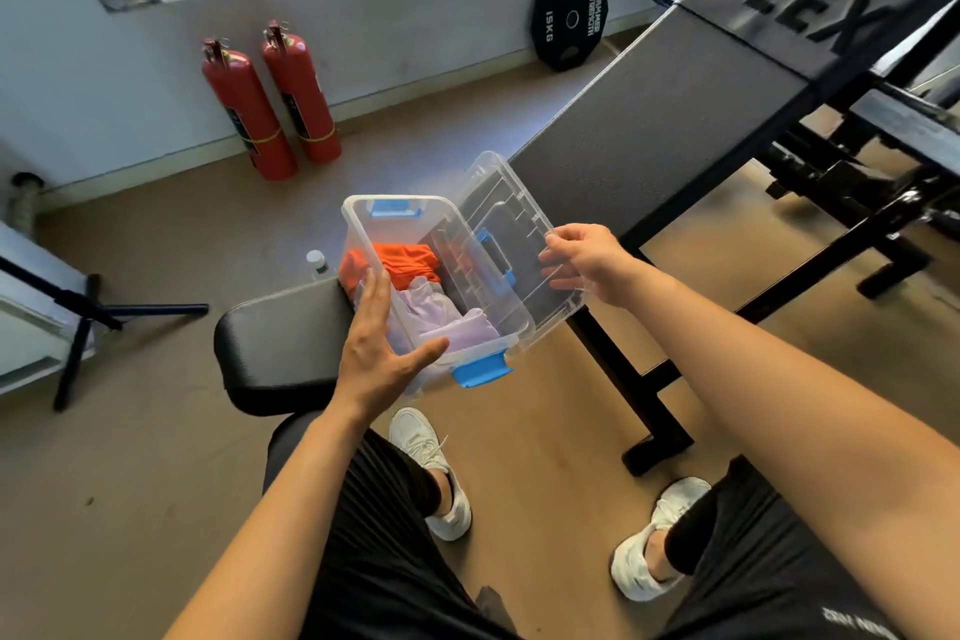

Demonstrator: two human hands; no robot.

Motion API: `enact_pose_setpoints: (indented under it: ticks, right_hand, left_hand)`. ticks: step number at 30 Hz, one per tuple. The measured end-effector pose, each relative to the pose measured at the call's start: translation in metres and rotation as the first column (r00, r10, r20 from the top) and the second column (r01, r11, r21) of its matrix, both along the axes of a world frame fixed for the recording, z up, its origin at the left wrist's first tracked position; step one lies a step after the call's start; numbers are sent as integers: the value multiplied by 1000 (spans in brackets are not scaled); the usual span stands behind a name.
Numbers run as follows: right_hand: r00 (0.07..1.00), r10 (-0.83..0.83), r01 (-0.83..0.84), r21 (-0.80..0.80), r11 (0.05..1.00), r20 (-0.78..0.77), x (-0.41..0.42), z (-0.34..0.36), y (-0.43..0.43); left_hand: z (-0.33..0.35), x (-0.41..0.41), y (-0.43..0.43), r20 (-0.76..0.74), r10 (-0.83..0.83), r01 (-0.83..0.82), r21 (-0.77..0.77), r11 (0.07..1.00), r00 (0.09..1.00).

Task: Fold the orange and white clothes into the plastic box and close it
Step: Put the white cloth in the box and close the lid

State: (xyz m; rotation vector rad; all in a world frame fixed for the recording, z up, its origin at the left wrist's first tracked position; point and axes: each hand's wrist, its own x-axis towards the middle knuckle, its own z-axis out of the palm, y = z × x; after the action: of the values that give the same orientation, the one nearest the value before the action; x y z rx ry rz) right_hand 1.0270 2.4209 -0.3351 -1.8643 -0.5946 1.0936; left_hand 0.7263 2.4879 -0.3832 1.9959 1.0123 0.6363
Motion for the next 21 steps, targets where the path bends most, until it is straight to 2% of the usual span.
enact_pose_setpoints:
  ticks: [5, 8, 10, 13, 16, 21]
  right_hand:
    - [986, -111, 94, 142, 985, 123, -9, 17, -7]
    - [963, -85, 22, 239, 971, 256, -18, 37, -5]
    - [926, 26, -116, 217, 969, 377, -38, 53, -3]
    - [839, 215, -303, 102, 947, 500, -82, 59, 2]
    - [800, 280, -365, 60, 929, 531, -117, 45, 3]
    - [751, 314, -427, 63, 902, 581, -147, 18, 2]
  left_hand:
    - [6, -1, -2, -2, -9, 9, -53, 999, 1000]
    - [6, -1, -1, 11, -9, 10, -91, 996, 1000]
    - [4, -1, 1, 43, -13, 19, -143, 990, 999]
    - [7, -5, 3, 134, -3, 38, -257, 966, 991]
    - [12, -9, 1, 236, 40, 46, -349, 936, 971]
    - [9, -13, -6, 279, 108, 6, -379, 925, 954]
